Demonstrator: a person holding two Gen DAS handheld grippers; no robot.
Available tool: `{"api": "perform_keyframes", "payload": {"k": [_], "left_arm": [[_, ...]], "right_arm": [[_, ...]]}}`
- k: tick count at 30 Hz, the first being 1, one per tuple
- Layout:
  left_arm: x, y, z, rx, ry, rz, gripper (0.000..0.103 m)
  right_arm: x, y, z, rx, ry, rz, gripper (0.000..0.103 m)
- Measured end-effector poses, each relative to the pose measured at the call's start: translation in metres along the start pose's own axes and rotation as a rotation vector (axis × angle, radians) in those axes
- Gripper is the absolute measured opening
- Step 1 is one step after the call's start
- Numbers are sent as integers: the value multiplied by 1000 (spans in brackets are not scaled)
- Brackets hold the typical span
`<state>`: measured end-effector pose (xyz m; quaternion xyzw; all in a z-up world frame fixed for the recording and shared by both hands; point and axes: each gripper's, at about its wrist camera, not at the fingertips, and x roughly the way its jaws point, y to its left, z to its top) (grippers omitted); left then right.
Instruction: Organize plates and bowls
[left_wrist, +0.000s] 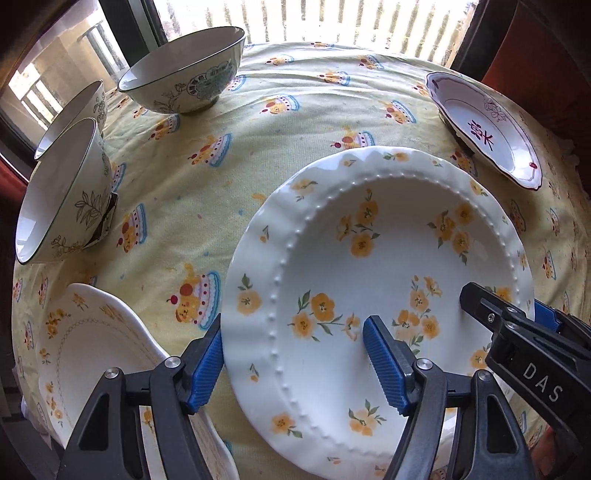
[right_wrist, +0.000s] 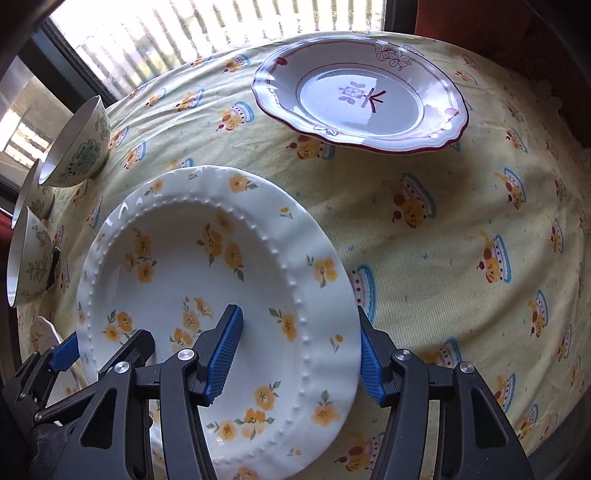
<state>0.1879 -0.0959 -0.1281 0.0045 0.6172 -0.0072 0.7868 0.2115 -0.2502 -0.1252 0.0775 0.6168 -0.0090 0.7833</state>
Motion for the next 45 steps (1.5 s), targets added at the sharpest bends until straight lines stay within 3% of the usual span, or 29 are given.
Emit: {"api": "perform_keyframes", "payload": {"k": [6, 11, 18, 23, 33, 45], "left_arm": [[-1, -5, -12, 13, 31, -18, 73], [6, -3, -4, -42, 34, -7, 75], [19, -9, 14, -121, 25, 27, 79], [20, -14, 16, -137, 26, 49, 78], [-6, -12, 0, -112, 2, 34, 77], [-36, 1, -13, -11, -29, -66, 77]], "right_arm": [[-6, -15, -21, 7, 26, 1, 61], [-4, -17, -24, -10, 33, 22, 63], [2, -12, 1, -111, -9, 38, 63], [5, -13, 7, -110, 5, 81, 58], [-4, -16, -3, -97, -9, 51, 59], [-39, -11, -32, 11, -61, -20, 59]]}}
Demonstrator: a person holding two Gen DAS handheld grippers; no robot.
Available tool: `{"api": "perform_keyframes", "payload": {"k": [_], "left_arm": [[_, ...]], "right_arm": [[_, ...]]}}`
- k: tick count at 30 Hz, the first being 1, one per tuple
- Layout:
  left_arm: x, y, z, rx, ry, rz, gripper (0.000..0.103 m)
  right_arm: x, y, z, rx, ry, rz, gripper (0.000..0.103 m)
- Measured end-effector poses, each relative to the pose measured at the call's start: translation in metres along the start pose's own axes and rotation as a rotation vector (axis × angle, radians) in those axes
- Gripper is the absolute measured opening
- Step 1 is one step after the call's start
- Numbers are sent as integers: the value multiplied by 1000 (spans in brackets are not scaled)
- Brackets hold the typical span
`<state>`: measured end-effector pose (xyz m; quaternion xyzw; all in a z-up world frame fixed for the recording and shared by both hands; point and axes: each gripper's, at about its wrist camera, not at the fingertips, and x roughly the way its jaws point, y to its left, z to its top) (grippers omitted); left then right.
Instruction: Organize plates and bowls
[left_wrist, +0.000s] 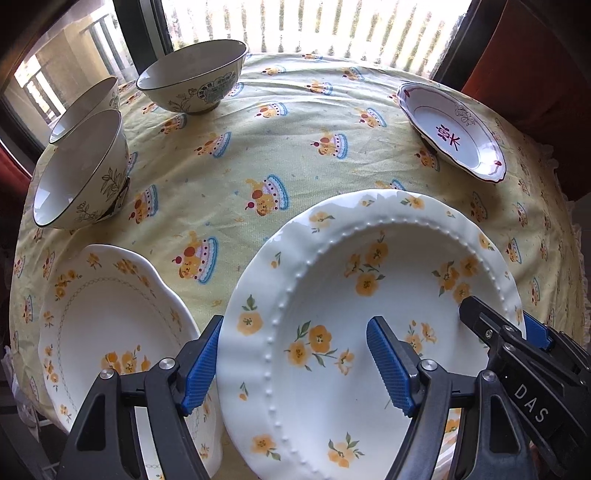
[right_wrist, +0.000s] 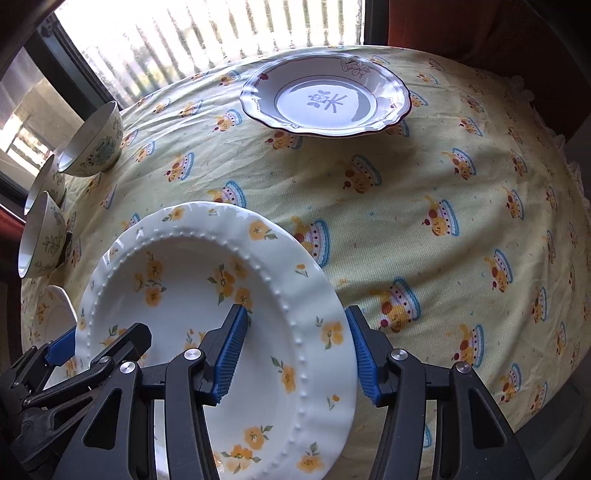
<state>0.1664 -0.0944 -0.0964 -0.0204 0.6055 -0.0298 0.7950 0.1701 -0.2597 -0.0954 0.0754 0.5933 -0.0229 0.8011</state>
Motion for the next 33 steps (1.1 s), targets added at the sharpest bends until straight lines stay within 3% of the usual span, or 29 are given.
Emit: {"api": "perform_keyframes", "payload": {"k": [18, 33], "left_arm": [[-37, 78, -21, -20, -68, -59, 77], [-41, 154, -44, -104, -62, -54, 77]], "right_arm": [[-40, 77, -38, -39, -109, -63, 59], [-38, 149, -67, -111, -96, -40, 59]]}}
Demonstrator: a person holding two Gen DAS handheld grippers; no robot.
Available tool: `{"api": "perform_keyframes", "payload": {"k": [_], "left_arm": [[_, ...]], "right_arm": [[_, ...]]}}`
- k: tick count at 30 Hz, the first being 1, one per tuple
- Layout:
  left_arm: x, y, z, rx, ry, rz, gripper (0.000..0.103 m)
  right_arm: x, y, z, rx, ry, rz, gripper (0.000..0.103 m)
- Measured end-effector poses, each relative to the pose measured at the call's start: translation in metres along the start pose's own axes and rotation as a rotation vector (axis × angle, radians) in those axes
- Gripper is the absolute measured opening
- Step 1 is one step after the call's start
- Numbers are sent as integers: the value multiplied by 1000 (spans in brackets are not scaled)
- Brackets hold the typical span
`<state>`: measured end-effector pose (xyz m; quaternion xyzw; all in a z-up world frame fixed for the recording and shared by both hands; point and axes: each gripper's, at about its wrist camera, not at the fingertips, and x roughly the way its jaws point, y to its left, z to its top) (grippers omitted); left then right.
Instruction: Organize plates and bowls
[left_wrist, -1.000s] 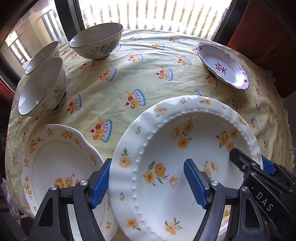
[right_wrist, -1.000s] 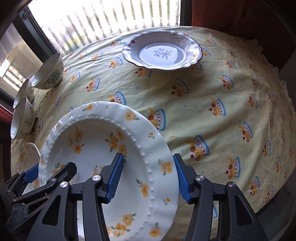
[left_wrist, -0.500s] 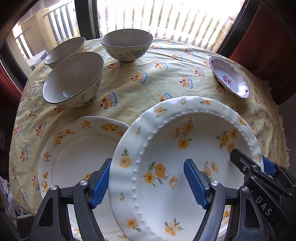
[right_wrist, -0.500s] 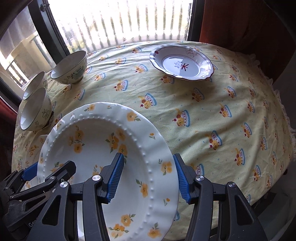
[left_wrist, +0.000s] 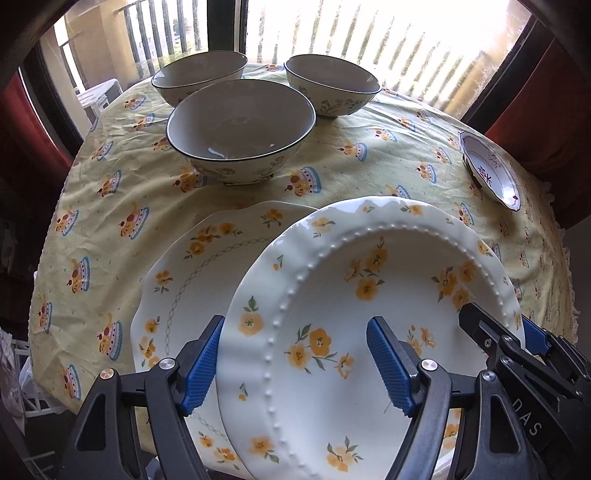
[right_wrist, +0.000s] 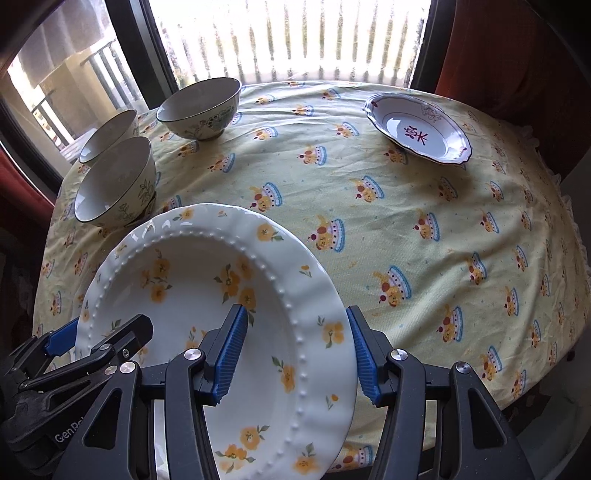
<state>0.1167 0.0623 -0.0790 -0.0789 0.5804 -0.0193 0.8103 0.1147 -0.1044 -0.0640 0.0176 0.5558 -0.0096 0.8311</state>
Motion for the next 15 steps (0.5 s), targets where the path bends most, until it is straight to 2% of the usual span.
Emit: {"api": "perform_keyframes", "payload": {"k": [8, 15], "left_arm": [[11, 28, -7, -36, 37, 9, 77], [27, 38, -12, -68, 88, 7, 77]], "right_arm": [[10, 31, -5, -56, 35, 9, 59], [20, 41, -1, -52, 56, 22, 59]]}}
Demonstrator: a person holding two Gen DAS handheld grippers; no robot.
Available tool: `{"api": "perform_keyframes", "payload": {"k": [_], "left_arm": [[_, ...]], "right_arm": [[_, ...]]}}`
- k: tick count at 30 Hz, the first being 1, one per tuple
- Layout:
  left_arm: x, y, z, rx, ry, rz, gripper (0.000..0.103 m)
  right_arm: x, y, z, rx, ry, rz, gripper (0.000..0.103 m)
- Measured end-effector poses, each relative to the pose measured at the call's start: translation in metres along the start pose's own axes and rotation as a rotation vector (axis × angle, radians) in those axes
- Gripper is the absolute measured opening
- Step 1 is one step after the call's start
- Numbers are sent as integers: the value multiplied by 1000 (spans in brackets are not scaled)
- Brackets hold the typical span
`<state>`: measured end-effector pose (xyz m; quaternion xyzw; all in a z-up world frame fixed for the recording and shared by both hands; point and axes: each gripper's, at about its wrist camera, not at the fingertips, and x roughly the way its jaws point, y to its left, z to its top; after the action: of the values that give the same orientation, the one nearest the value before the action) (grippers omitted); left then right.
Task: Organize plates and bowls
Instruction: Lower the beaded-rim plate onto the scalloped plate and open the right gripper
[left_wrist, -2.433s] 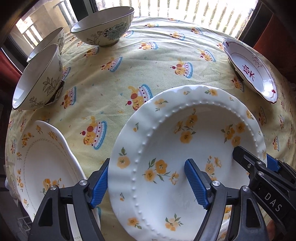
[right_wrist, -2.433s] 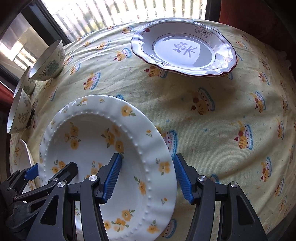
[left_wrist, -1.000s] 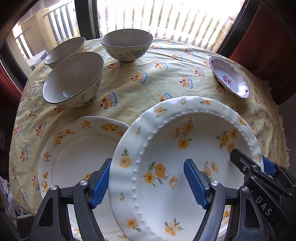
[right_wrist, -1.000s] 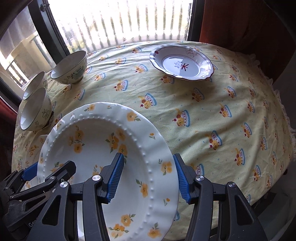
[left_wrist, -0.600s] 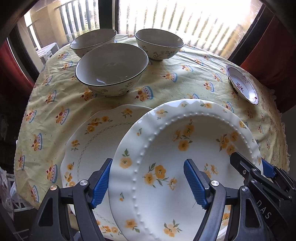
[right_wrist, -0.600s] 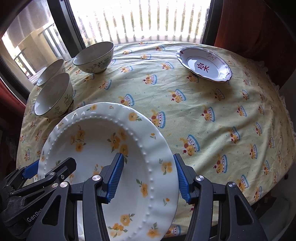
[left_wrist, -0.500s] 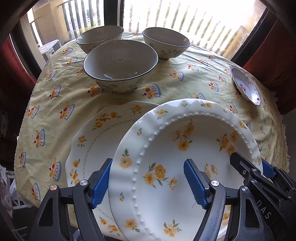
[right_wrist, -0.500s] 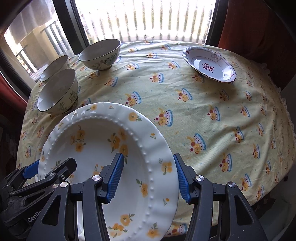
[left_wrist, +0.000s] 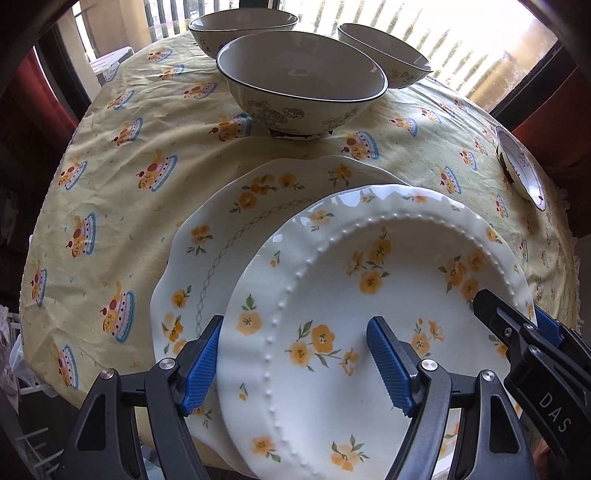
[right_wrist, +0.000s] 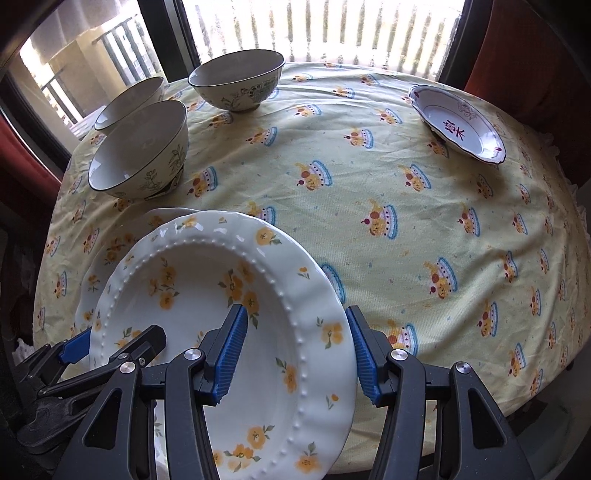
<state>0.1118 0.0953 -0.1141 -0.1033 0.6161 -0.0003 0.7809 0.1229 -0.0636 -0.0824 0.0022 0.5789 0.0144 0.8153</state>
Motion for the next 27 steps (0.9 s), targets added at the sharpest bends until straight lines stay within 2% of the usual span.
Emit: {"api": "perform_keyframes", "payload": {"k": [8, 18, 21, 27], "left_arm": [[6, -3, 3, -21, 8, 1, 77], [7, -5, 2, -62, -20, 52, 79], [7, -7, 0, -61, -36, 99, 79], [8, -9, -2, -55, -55, 111, 82]], "right_arm": [[7, 0, 8, -21, 8, -8, 59], [14, 4, 14, -85, 22, -4, 58], [17, 8, 14, -117, 29, -23, 56], [19, 10, 11, -154, 25, -27, 53]]}}
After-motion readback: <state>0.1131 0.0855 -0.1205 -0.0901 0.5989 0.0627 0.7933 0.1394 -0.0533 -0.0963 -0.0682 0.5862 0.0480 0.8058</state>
